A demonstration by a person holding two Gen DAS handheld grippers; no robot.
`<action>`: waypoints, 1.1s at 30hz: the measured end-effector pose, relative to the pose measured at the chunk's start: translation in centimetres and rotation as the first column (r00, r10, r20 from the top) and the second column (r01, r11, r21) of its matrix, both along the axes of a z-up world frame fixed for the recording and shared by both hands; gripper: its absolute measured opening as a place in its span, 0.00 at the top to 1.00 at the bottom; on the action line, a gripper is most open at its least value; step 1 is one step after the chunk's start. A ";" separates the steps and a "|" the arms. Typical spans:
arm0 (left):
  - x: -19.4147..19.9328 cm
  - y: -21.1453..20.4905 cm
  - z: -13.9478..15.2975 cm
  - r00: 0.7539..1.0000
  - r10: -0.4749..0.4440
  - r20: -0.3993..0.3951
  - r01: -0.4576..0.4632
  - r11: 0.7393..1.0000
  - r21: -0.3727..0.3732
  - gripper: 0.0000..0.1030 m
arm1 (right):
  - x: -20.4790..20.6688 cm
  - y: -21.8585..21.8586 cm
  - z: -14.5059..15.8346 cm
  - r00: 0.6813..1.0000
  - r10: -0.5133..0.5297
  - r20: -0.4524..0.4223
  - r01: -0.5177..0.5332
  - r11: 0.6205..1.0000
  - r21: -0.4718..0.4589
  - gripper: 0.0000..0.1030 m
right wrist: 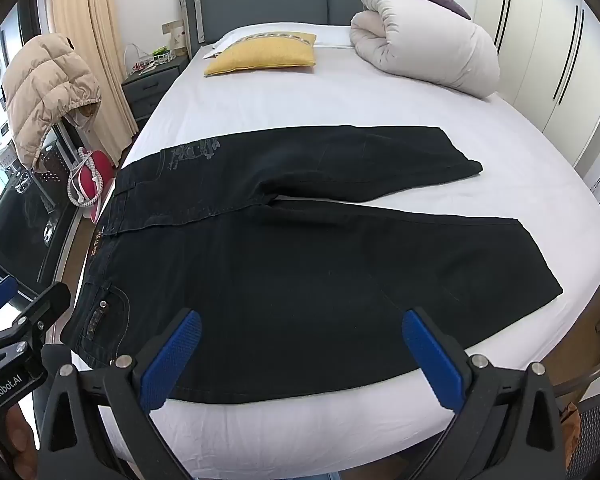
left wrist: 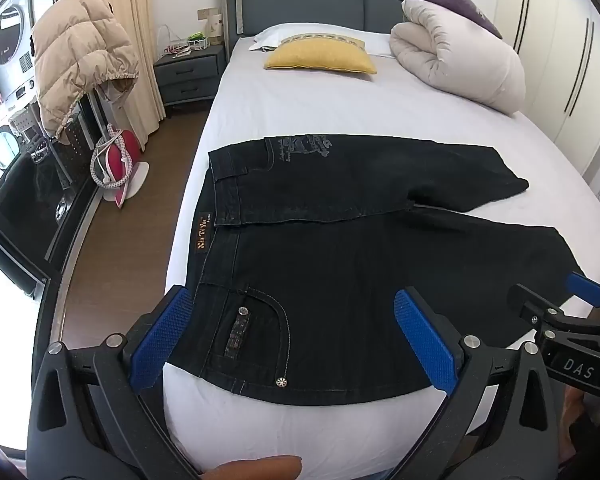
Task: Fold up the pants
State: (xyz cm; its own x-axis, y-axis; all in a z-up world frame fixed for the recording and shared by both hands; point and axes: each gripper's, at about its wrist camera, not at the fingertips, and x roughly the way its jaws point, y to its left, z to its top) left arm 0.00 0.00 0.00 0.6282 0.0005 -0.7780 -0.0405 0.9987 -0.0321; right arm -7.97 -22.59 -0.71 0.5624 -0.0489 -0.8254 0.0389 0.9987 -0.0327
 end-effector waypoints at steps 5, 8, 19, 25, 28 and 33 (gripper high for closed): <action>-0.1 0.0 0.0 1.000 0.002 0.006 -0.002 1.000 0.003 0.00 | 0.0 0.1 -0.1 1.000 0.000 -0.001 0.000 1.000 -0.003 0.00; -0.1 0.0 0.0 1.000 0.002 0.002 -0.002 1.000 0.002 0.00 | 0.0 0.1 -0.1 1.000 -0.001 -0.001 0.001 1.000 -0.003 0.00; 0.0 0.1 0.1 1.000 0.001 -0.003 -0.001 1.000 0.001 0.00 | 0.0 0.3 -0.3 1.000 0.002 -0.006 -0.002 1.000 -0.003 0.00; -0.3 0.2 -0.7 1.000 0.002 -0.006 -0.002 1.000 -0.001 0.00 | 0.0 0.3 -0.4 1.000 0.002 -0.007 -0.002 1.000 -0.002 0.00; -0.3 0.2 -0.7 1.000 0.002 -0.006 -0.002 1.000 -0.002 0.00 | 0.0 0.4 -0.4 1.000 0.002 -0.008 -0.002 1.000 -0.002 0.00; -0.4 0.4 -1.0 1.000 0.002 -0.007 -0.002 1.000 -0.002 0.00 | 0.0 0.7 -0.6 1.000 0.002 -0.009 -0.002 1.000 -0.002 0.00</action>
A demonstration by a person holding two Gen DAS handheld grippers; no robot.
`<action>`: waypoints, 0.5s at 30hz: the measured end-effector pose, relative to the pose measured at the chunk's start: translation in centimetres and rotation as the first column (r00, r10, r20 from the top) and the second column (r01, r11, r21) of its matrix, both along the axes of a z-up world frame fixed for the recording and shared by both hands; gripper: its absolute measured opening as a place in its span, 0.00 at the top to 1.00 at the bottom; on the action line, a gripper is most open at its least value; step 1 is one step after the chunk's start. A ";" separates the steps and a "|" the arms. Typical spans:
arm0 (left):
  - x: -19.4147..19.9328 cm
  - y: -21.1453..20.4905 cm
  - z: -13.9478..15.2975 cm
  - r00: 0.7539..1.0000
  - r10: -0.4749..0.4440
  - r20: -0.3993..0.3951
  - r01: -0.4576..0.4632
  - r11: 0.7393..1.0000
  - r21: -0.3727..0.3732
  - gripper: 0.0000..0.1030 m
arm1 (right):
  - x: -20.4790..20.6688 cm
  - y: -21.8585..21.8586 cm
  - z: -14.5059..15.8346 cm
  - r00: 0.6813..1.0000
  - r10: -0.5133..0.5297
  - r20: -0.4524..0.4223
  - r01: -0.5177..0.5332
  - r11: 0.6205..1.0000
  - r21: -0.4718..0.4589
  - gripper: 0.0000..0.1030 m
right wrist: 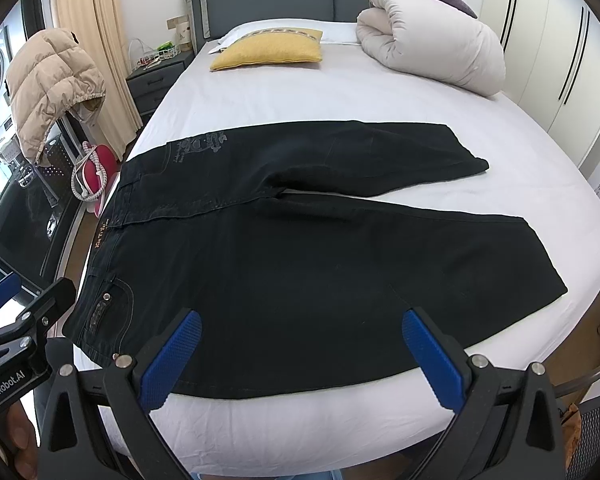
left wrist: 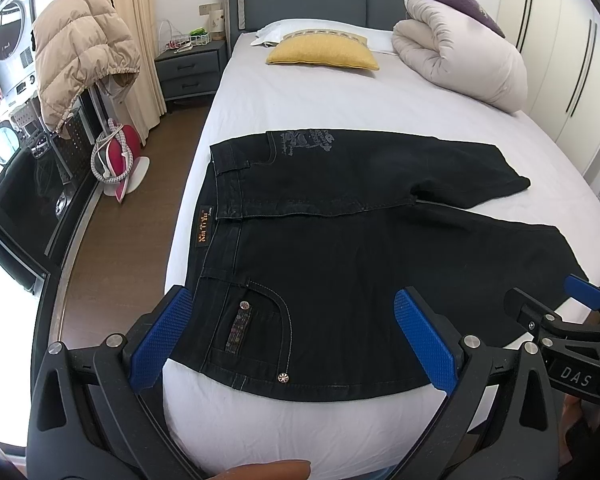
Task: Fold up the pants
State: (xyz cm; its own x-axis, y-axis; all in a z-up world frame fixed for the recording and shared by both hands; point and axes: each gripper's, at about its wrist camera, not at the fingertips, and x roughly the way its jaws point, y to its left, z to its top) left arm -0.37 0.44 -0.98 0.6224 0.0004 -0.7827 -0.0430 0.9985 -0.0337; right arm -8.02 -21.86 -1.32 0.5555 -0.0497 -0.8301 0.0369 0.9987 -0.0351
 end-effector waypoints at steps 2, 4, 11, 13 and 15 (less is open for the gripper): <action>0.0 0.0 0.1 1.000 0.001 -0.001 -0.001 1.000 0.000 0.00 | 0.0 0.0 0.0 1.000 0.000 0.000 0.000 1.000 -0.001 0.00; 0.0 0.0 0.1 1.000 0.001 -0.002 -0.001 1.000 -0.001 0.00 | 0.0 0.0 -0.1 1.000 -0.001 0.000 0.001 1.000 0.000 0.00; 0.0 0.3 -0.3 1.000 0.002 -0.003 -0.002 1.000 -0.001 0.00 | -0.1 0.1 0.0 1.000 0.001 -0.001 -0.001 1.000 0.000 0.00; 0.3 0.4 -0.6 1.000 0.004 -0.006 -0.004 1.000 -0.002 0.00 | -0.1 0.2 -0.1 1.000 0.000 -0.002 0.000 1.000 0.000 0.00; 0.3 0.4 -0.5 1.000 0.005 -0.005 -0.005 1.000 -0.002 0.00 | -0.1 0.1 0.0 1.000 0.001 -0.003 -0.001 1.000 0.000 0.00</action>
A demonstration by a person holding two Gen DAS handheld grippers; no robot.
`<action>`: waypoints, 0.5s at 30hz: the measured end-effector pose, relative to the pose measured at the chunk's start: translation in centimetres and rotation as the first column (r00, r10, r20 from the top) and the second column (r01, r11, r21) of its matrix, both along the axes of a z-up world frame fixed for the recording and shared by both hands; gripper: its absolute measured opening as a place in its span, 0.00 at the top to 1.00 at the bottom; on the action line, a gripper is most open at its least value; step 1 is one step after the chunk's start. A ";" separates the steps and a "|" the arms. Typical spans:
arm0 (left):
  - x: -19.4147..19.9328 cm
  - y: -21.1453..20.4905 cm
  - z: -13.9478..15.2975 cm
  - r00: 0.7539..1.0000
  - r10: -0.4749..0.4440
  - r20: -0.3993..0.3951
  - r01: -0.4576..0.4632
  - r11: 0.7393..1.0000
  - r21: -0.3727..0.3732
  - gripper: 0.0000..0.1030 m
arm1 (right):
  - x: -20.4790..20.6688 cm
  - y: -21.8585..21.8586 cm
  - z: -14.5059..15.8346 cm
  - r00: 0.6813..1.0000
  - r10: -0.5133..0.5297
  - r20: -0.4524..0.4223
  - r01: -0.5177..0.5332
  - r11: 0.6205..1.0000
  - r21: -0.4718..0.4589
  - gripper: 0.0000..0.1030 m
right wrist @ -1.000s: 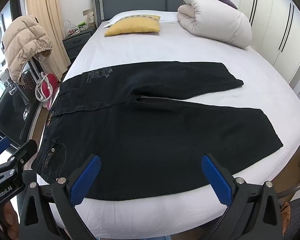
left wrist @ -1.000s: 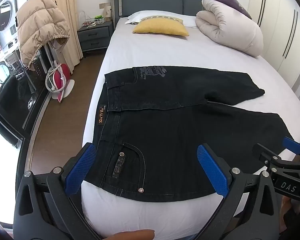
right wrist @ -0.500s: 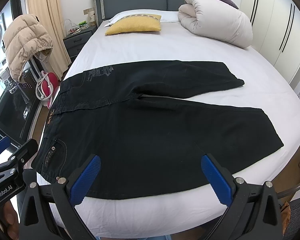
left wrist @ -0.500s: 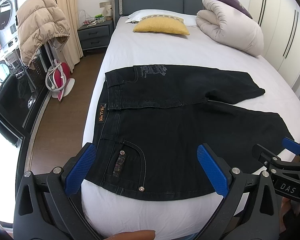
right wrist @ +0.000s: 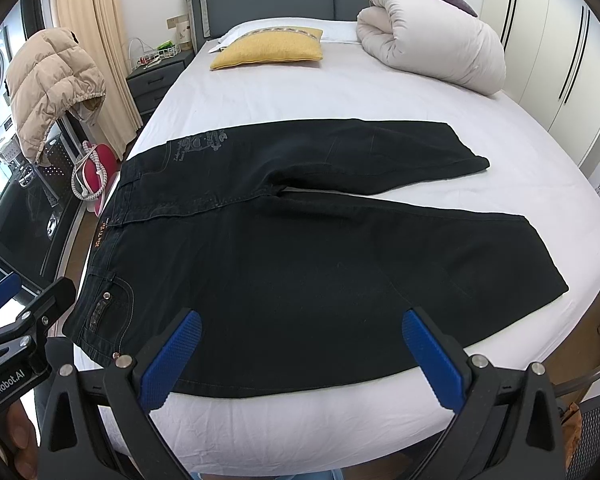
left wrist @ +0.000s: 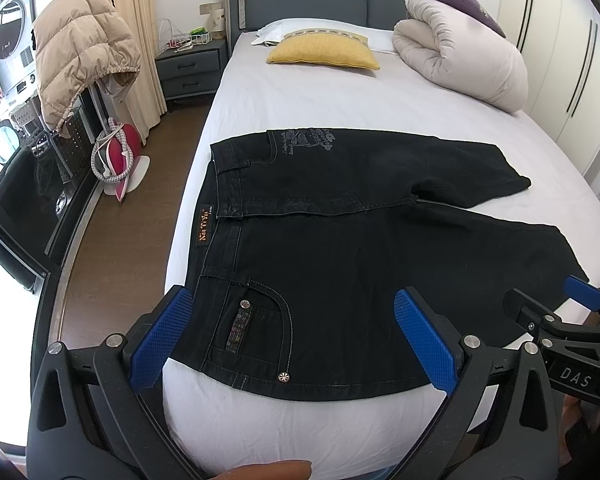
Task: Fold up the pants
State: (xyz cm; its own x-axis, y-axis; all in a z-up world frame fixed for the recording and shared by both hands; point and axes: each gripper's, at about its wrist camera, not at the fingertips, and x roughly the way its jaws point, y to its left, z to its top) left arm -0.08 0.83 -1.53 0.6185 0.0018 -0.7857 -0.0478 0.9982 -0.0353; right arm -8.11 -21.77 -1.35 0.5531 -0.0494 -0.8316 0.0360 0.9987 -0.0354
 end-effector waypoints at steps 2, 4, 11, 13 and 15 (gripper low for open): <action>0.0 0.0 0.0 1.000 -0.001 -0.001 0.001 1.000 0.000 0.00 | -0.2 0.3 -0.2 1.000 0.000 0.001 0.000 1.000 -0.001 0.00; 0.0 0.0 0.0 1.000 -0.001 0.000 0.001 1.000 0.000 0.00 | -0.2 0.3 -0.2 1.000 -0.001 0.000 0.001 1.000 0.000 0.00; 0.0 0.0 0.0 1.000 -0.001 -0.001 0.001 1.000 0.000 0.00 | -0.1 0.1 -0.1 1.000 0.000 -0.001 0.000 1.000 0.000 0.00; 0.0 0.0 0.0 1.000 -0.001 -0.001 0.001 1.000 0.000 0.00 | -0.1 0.2 -0.2 1.000 0.000 -0.002 0.000 1.000 0.001 0.00; 0.0 0.0 0.0 1.000 0.000 -0.001 0.000 1.000 0.001 0.00 | -0.1 0.2 -0.1 1.000 0.000 -0.002 0.000 1.000 0.001 0.00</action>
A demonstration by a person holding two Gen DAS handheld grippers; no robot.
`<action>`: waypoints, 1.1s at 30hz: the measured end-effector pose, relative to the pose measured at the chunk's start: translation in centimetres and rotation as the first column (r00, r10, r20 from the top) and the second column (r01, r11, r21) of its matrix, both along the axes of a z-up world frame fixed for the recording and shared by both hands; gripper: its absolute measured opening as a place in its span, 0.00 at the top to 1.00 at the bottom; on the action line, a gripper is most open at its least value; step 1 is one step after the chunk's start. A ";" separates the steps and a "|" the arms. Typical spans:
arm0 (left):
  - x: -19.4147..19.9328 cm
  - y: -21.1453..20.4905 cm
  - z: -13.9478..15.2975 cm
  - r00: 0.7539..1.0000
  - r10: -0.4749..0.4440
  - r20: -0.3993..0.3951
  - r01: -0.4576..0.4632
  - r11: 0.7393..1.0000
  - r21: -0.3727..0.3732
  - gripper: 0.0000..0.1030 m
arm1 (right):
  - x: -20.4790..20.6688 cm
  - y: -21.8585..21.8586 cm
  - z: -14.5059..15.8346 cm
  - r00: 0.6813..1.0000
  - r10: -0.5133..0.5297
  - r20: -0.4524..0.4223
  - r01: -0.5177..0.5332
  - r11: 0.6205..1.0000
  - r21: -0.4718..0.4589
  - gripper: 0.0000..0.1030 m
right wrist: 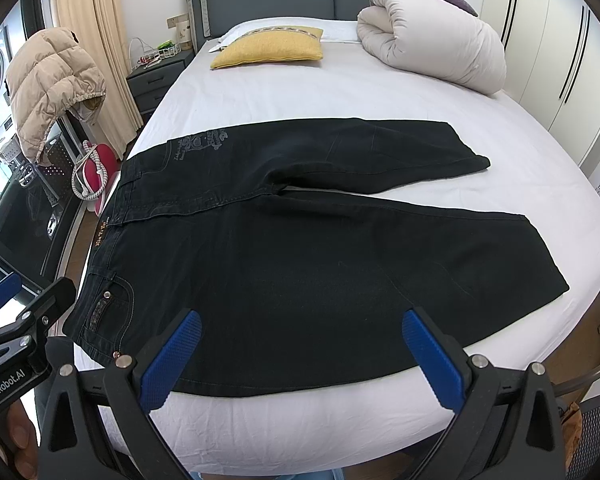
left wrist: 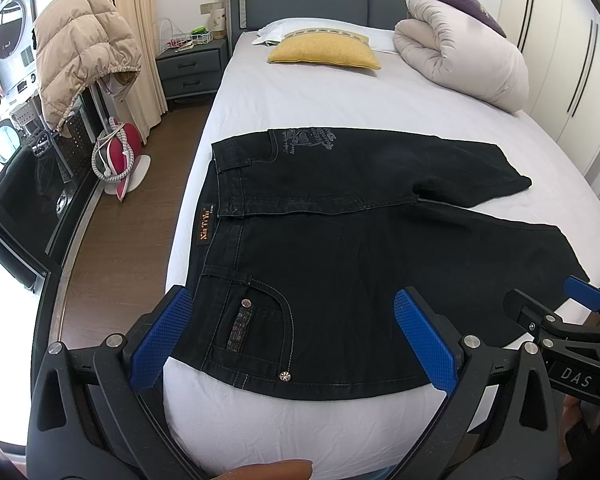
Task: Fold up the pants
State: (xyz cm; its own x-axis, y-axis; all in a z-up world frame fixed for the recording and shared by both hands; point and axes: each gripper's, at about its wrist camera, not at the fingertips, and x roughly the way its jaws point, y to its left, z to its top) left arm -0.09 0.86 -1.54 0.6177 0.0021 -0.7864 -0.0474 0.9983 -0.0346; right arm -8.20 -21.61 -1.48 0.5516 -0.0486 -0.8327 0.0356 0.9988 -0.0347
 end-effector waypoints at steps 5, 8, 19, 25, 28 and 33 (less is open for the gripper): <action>0.0 0.0 0.0 1.000 0.001 0.000 -0.001 1.000 0.002 0.00 | 0.0 0.1 -0.1 1.000 0.000 0.000 0.000 1.000 0.000 0.00; 0.0 0.2 -0.3 1.000 0.002 0.000 -0.002 1.000 0.003 0.00 | 0.1 -0.1 0.1 1.000 0.000 -0.001 0.000 1.000 0.001 0.00; 0.0 0.3 -0.4 1.000 0.003 0.001 -0.003 1.000 0.008 0.00 | -0.2 0.5 -0.5 1.000 0.002 -0.002 -0.002 1.000 0.002 0.00; 0.2 0.3 -0.8 1.000 0.012 -0.001 -0.012 1.000 0.029 0.00 | -0.1 0.4 -0.4 1.000 0.002 -0.004 -0.002 1.000 0.002 0.00; 0.3 0.1 -0.7 1.000 0.007 0.010 -0.007 0.999 0.034 0.00 | -0.1 0.5 -0.5 1.000 0.003 -0.004 -0.003 1.000 0.004 0.00; 0.8 0.9 -0.9 1.000 -0.015 0.019 0.016 0.999 -0.045 0.00 | -0.1 1.0 -1.3 1.000 0.019 -0.004 -0.019 1.000 0.014 0.00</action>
